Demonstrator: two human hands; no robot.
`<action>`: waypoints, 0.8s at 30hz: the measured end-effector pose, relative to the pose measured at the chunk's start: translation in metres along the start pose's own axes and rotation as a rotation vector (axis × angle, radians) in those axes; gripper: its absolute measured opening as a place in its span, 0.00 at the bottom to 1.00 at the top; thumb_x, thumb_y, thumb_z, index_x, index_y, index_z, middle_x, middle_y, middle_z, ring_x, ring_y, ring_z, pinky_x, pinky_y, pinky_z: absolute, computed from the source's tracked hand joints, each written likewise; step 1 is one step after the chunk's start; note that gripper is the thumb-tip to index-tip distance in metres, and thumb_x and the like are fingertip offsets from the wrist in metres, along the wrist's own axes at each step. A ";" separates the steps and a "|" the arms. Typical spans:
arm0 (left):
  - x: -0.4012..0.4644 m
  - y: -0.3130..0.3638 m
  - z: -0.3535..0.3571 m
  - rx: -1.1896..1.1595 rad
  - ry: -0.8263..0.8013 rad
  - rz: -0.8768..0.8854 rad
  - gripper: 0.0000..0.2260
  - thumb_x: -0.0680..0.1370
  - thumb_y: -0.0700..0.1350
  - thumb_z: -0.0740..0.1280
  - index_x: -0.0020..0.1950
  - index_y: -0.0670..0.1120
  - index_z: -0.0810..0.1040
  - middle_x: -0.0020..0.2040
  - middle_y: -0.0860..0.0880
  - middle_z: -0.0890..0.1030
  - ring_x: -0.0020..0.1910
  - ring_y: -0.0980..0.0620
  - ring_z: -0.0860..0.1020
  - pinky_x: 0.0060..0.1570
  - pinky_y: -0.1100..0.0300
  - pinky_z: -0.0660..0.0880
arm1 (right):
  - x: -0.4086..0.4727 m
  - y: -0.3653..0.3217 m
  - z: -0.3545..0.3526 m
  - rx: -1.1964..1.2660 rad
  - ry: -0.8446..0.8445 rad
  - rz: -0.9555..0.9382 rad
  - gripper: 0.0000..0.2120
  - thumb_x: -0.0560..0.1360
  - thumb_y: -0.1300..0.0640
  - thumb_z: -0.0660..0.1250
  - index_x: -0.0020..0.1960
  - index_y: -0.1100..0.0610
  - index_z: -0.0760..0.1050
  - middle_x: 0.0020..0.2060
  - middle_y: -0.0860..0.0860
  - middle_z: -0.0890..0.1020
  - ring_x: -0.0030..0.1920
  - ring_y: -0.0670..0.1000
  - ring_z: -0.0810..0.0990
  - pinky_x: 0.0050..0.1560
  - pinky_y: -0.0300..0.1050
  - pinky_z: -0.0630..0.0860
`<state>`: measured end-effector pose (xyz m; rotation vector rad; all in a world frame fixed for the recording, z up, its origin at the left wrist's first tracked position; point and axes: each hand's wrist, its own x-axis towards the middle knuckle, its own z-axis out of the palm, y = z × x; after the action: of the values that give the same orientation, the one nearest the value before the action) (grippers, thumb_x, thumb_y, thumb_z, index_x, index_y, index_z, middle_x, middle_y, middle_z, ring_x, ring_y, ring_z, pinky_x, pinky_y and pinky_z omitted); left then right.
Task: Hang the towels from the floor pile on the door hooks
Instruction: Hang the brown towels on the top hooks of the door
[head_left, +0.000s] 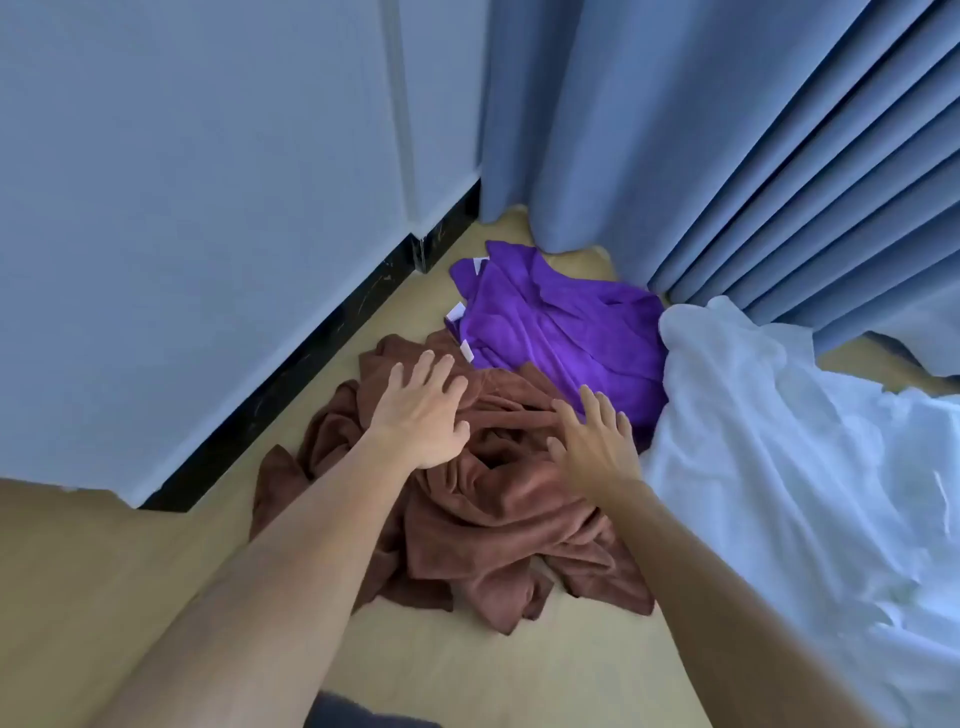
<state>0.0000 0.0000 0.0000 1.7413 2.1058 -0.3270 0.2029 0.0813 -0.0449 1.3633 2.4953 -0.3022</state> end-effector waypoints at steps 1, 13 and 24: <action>0.006 -0.001 0.007 0.041 0.004 0.014 0.27 0.80 0.55 0.55 0.76 0.46 0.56 0.79 0.45 0.48 0.78 0.43 0.45 0.74 0.43 0.50 | 0.007 0.001 0.009 -0.021 0.021 -0.016 0.23 0.78 0.50 0.59 0.71 0.54 0.62 0.75 0.59 0.54 0.75 0.60 0.52 0.71 0.59 0.55; 0.028 -0.009 0.035 0.063 0.140 0.056 0.25 0.80 0.52 0.56 0.75 0.46 0.58 0.78 0.45 0.53 0.77 0.45 0.48 0.74 0.45 0.52 | 0.049 0.005 0.045 -0.148 0.165 -0.079 0.10 0.65 0.63 0.73 0.46 0.59 0.79 0.60 0.59 0.76 0.59 0.62 0.74 0.52 0.58 0.74; -0.104 0.030 -0.177 -0.259 0.186 0.008 0.14 0.81 0.51 0.58 0.62 0.45 0.72 0.60 0.47 0.75 0.61 0.46 0.72 0.59 0.53 0.68 | -0.055 -0.069 -0.233 -0.075 0.352 -0.510 0.17 0.73 0.52 0.51 0.43 0.60 0.75 0.45 0.55 0.77 0.41 0.57 0.75 0.36 0.51 0.73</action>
<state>0.0200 -0.0128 0.2061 1.6800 2.1544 0.1116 0.1390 0.0745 0.1958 0.7837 3.0923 -0.0675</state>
